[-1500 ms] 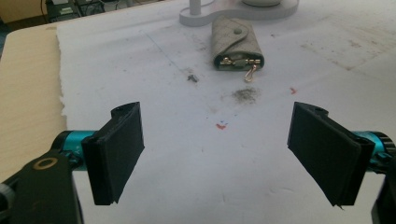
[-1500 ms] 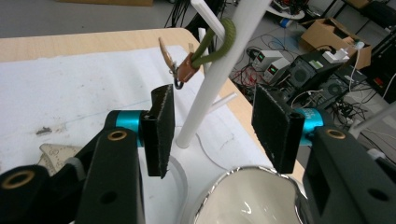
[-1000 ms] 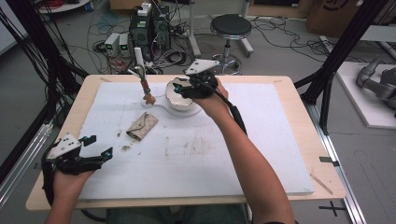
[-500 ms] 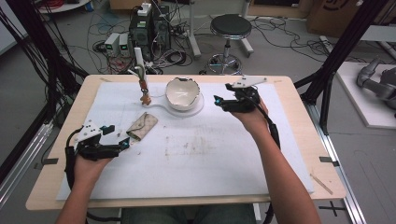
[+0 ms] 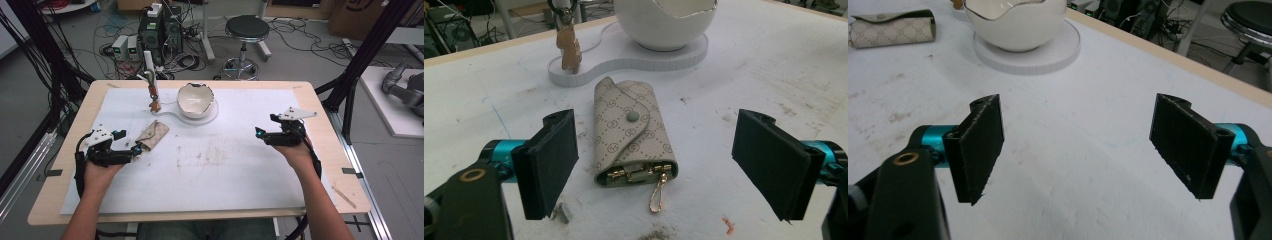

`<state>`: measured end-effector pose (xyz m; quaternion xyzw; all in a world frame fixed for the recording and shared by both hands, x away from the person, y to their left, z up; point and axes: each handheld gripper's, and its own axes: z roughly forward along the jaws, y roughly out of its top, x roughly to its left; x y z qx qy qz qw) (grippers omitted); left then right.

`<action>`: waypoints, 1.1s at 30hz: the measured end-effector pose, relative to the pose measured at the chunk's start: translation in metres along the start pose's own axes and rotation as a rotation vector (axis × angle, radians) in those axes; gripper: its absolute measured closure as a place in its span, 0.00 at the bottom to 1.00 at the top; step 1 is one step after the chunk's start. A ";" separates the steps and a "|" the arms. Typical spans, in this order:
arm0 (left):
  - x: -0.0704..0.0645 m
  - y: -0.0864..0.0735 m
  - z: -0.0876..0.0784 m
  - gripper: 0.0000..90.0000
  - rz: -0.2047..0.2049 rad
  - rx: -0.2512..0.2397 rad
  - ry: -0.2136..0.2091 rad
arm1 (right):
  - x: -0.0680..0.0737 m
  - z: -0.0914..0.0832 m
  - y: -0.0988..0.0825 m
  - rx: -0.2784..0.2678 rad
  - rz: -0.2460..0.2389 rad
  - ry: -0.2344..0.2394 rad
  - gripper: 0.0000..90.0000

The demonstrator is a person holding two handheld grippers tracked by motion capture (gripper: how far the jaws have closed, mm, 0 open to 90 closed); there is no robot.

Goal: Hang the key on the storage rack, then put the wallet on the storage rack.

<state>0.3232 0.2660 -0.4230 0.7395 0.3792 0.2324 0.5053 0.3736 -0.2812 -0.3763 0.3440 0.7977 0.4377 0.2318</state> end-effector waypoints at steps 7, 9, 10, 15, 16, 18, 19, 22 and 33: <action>-0.001 -0.001 -0.002 0.20 -0.002 -0.003 0.003 | -0.001 -0.023 -0.038 -0.033 0.065 -0.014 0.23; -0.002 -0.001 -0.001 0.20 -0.001 -0.005 -0.002 | -0.002 -0.027 -0.042 -0.042 0.073 -0.014 0.23; -0.002 -0.001 -0.001 0.20 0.006 -0.001 -0.002 | -0.002 -0.028 -0.043 -0.045 0.075 -0.014 0.23; 0.000 -0.002 -0.001 0.20 0.018 0.009 -0.005 | -0.001 -0.031 -0.048 -0.042 0.064 -0.018 0.23; 0.000 -0.002 -0.001 0.20 0.018 0.009 -0.005 | -0.002 -0.031 -0.048 -0.037 0.067 -0.023 0.22; 0.001 -0.003 -0.003 0.20 0.016 0.007 -0.003 | -0.003 -0.030 -0.049 -0.036 0.067 -0.029 0.22; 0.002 -0.003 -0.004 0.20 0.018 0.008 -0.002 | -0.003 -0.029 -0.048 -0.036 0.068 -0.033 0.22; 0.001 -0.002 -0.003 0.20 0.019 0.007 0.002 | -0.003 -0.028 -0.049 -0.030 0.076 -0.032 0.22; -0.004 0.000 0.000 0.20 0.035 0.015 -0.011 | -0.004 -0.028 -0.053 -0.027 0.080 -0.038 0.22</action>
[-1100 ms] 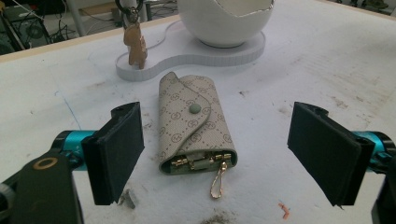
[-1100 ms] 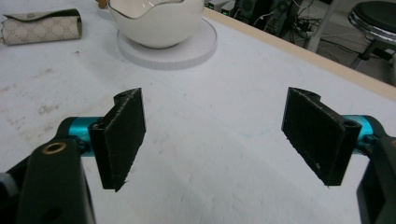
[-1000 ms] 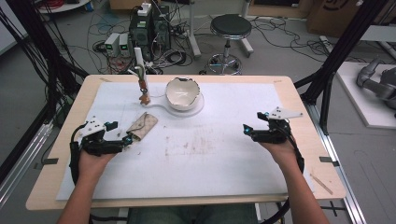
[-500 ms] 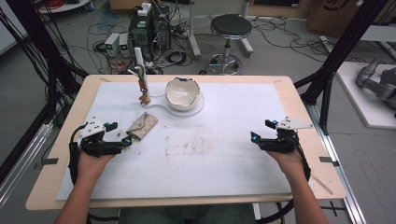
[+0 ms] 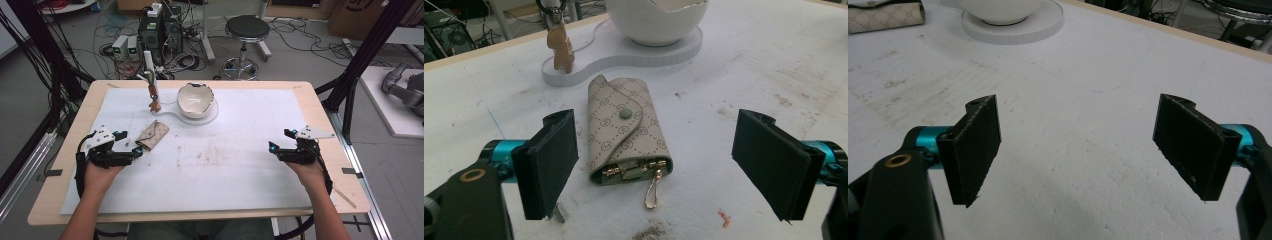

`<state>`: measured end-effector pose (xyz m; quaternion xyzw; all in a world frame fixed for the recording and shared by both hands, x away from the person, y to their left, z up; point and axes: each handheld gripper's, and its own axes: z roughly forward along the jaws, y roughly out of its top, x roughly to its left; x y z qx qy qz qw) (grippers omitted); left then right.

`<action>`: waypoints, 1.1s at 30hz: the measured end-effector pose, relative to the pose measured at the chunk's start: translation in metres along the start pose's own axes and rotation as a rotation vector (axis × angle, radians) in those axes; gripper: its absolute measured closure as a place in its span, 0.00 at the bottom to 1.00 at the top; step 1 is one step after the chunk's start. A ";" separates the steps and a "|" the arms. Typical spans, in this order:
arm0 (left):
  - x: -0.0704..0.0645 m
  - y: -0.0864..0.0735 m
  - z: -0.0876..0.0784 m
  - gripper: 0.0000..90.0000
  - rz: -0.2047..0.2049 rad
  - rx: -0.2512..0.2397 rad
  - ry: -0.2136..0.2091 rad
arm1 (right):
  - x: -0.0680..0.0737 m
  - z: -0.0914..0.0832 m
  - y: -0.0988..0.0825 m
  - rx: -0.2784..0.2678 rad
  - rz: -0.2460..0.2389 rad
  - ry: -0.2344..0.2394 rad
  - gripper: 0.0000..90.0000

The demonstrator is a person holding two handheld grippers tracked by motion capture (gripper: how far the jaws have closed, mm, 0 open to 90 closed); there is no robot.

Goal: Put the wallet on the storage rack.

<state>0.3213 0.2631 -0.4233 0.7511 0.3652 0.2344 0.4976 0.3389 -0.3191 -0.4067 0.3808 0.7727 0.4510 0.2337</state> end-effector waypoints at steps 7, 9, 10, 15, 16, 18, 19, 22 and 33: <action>0.001 -0.001 0.002 0.20 0.001 0.008 -0.007 | -0.001 0.004 -0.003 0.003 0.015 -0.012 0.22; 0.001 -0.001 0.004 0.20 -0.003 0.008 -0.010 | -0.001 0.004 -0.003 0.006 0.015 -0.013 0.22; 0.001 -0.001 0.004 0.20 -0.003 0.008 -0.010 | -0.001 0.005 -0.004 0.011 0.018 -0.014 0.22; 0.001 0.000 0.008 0.20 -0.001 0.015 -0.007 | 0.000 0.004 -0.007 0.017 0.013 -0.017 0.22; 0.000 0.001 0.008 0.20 0.003 0.016 -0.007 | 0.001 0.003 -0.007 0.017 0.005 -0.015 0.22; -0.001 0.001 0.009 0.20 0.004 0.020 -0.003 | 0.001 0.002 -0.008 0.015 0.003 -0.014 0.22; -0.002 0.002 0.010 0.20 0.001 0.017 -0.005 | 0.002 0.002 -0.008 0.012 0.005 -0.018 0.22; -0.001 0.003 0.015 0.20 -0.009 0.025 -0.001 | 0.000 0.001 -0.009 0.008 0.007 -0.012 0.22; 0.000 0.008 0.044 0.19 -0.026 0.087 0.005 | -0.004 -0.011 -0.018 0.009 0.006 -0.029 0.22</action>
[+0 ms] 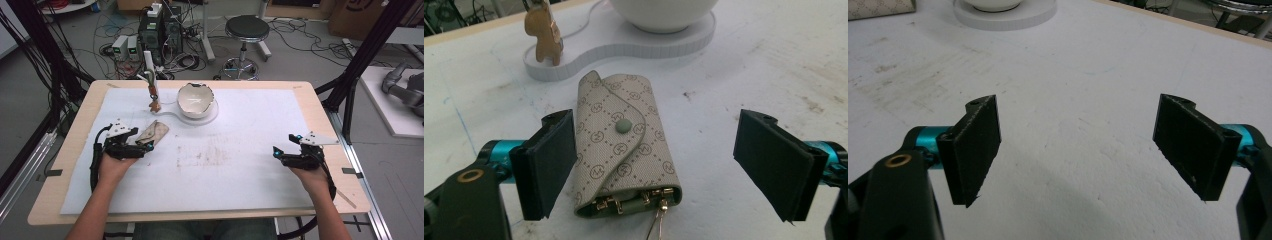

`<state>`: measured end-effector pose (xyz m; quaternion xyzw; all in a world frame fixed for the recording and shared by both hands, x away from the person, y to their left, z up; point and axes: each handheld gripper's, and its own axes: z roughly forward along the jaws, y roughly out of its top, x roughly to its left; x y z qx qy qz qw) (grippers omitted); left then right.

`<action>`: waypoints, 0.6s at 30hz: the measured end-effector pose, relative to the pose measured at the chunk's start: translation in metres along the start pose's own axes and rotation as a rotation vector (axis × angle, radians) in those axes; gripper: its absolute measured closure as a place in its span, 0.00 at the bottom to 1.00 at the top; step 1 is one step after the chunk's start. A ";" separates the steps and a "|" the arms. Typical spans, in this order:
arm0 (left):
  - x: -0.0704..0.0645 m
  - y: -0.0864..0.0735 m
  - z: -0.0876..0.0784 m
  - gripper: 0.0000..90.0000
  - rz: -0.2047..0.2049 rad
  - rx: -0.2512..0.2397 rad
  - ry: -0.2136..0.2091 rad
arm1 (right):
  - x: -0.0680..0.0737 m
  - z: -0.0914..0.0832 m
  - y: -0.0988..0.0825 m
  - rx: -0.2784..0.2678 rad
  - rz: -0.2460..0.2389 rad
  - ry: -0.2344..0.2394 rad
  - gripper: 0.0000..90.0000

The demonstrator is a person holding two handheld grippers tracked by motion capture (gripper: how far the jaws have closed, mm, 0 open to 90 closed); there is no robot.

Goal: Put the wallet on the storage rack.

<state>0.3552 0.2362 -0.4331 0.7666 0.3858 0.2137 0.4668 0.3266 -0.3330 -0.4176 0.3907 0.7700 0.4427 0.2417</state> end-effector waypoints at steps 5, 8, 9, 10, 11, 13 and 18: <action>0.000 0.001 0.015 0.19 0.004 0.041 0.012 | -0.002 -0.007 -0.005 -0.005 0.005 -0.020 0.22; 0.000 0.003 0.018 0.19 0.011 0.046 0.027 | -0.003 -0.012 -0.008 -0.004 0.005 -0.026 0.22; 0.001 0.004 0.021 0.19 0.010 0.057 0.032 | -0.004 -0.014 -0.010 0.000 0.010 -0.025 0.22; 0.001 0.004 0.021 0.19 0.010 0.057 0.032 | -0.004 -0.014 -0.010 0.000 0.010 -0.025 0.22; 0.001 0.004 0.023 0.19 0.010 0.062 0.038 | -0.005 -0.015 -0.011 -0.001 0.012 -0.028 0.22; 0.003 0.003 0.026 0.19 0.007 0.087 0.049 | -0.007 -0.019 -0.014 0.000 0.019 -0.034 0.22; 0.007 0.000 0.031 0.19 -0.009 0.122 0.061 | -0.009 -0.022 -0.017 0.004 0.024 -0.040 0.22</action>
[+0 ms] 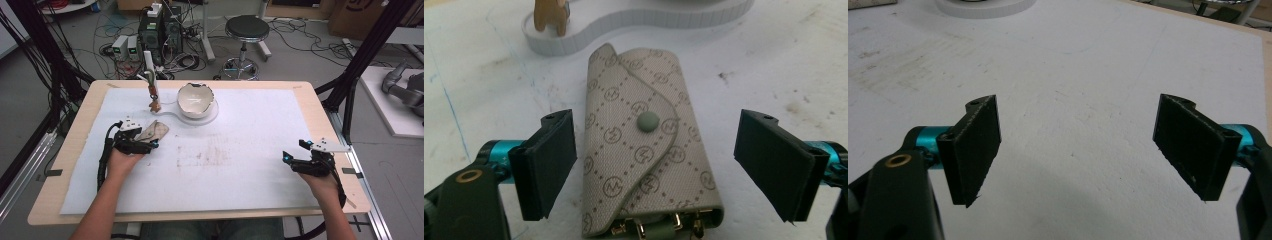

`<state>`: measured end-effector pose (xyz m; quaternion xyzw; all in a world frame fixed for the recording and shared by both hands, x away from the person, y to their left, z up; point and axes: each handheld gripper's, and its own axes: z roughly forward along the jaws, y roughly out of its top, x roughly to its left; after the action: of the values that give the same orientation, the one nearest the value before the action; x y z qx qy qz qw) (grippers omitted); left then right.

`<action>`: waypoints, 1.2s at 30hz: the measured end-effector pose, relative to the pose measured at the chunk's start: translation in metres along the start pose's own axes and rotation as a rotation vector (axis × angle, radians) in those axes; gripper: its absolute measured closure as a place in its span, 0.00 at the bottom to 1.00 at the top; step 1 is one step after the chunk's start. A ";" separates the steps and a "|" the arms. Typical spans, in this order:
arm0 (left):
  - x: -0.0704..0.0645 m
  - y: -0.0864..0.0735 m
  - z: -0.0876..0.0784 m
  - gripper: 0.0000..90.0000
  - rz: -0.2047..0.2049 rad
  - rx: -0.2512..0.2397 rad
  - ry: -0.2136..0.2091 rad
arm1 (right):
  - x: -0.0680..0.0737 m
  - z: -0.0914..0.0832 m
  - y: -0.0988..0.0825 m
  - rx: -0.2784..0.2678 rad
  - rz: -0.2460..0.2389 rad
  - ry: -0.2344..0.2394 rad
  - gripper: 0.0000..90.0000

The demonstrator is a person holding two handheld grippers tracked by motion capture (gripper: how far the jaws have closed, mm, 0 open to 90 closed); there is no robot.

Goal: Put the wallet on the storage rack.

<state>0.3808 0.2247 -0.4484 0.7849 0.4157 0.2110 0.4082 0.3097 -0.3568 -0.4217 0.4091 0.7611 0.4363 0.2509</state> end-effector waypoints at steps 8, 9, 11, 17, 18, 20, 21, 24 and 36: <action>-0.003 -0.003 0.011 0.19 0.028 0.106 0.036 | 0.000 0.001 0.000 0.003 -0.002 0.003 0.22; -0.003 -0.003 0.012 0.19 0.023 0.104 0.031 | 0.000 0.001 0.000 0.004 -0.001 0.005 0.22; -0.003 -0.003 0.011 0.20 0.024 0.103 0.029 | 0.001 0.002 0.000 0.003 -0.005 0.006 0.22; -0.002 -0.004 0.010 0.29 0.035 0.093 -0.009 | 0.002 0.004 0.002 0.005 -0.009 0.010 0.22; -0.002 -0.004 0.010 0.32 0.035 0.093 -0.009 | 0.002 0.004 0.002 0.005 -0.009 0.010 0.22; -0.002 -0.004 0.010 0.33 0.034 0.089 -0.011 | 0.003 0.005 0.002 0.006 -0.009 0.012 0.22; -0.002 -0.004 0.010 0.33 0.033 0.090 -0.015 | 0.003 0.005 0.002 0.005 -0.010 0.013 0.22; -0.002 -0.004 0.009 0.36 0.032 0.086 -0.017 | 0.003 0.005 0.002 0.006 -0.009 0.011 0.22; 0.002 0.001 -0.008 0.39 -0.001 0.038 0.000 | 0.004 0.009 0.004 0.003 -0.013 0.018 0.22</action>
<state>0.3770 0.2292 -0.4426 0.7922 0.4201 0.2029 0.3934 0.3153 -0.3479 -0.4222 0.4004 0.7667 0.4373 0.2462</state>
